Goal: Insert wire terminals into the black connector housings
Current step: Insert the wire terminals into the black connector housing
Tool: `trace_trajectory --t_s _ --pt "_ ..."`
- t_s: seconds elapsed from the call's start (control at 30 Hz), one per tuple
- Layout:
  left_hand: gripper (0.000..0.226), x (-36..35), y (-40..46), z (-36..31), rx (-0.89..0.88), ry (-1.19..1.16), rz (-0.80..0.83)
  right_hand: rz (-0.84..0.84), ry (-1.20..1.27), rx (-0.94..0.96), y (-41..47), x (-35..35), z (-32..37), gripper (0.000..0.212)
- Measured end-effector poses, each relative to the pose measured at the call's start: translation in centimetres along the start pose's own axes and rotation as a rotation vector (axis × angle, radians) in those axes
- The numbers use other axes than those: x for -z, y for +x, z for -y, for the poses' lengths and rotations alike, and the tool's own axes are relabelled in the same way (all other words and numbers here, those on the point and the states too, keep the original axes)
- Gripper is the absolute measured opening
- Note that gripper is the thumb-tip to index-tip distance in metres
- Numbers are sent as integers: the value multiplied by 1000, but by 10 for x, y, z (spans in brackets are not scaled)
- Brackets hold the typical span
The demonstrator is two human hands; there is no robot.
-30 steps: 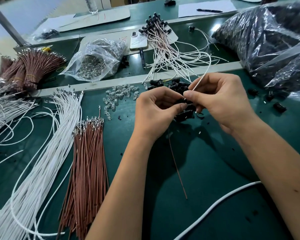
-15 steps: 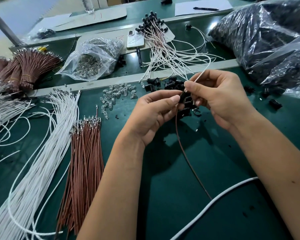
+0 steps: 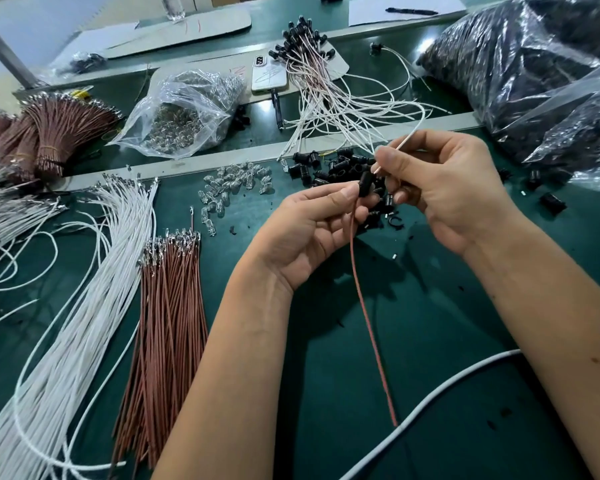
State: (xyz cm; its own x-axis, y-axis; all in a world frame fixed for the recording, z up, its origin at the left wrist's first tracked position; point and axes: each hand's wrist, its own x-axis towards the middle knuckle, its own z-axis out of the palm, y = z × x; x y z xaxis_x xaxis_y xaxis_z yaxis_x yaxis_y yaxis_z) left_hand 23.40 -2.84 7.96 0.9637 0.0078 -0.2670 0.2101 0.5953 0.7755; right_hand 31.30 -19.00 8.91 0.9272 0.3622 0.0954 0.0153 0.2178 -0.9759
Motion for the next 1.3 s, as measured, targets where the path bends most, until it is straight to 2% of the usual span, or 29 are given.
trace_trajectory --t_s 0.1,0.23,0.33,0.47,0.6,0.73,0.87,1.0,1.3 --pt "26 -1 0 0 29 -66 17 17 20 -10 0 1 3 9" --pt "21 -3 -1 -2 93 -139 34 -1 -15 30 -1 1 4 11" --pt "26 -3 -3 -5 131 -173 66 -33 -33 52 0 0 4 12" --pt "17 -2 -4 -2 26 -50 62 -44 -77 91 -2 -1 4 14" --pt "19 -3 -2 1 -34 67 -9 -38 -136 134 -3 -2 3 16" --pt "18 -2 -1 -1 -40 80 -63 -30 -153 137 -2 0 3 15" --pt "8 -4 -3 -1 -16 61 -66 -27 -150 119 -2 1 3 15" --pt "18 -4 -4 -3 25 0 -41 6 -85 79 -1 3 6 13" --pt "20 -2 -4 -3 20 30 -54 21 -121 79 0 3 3 16"
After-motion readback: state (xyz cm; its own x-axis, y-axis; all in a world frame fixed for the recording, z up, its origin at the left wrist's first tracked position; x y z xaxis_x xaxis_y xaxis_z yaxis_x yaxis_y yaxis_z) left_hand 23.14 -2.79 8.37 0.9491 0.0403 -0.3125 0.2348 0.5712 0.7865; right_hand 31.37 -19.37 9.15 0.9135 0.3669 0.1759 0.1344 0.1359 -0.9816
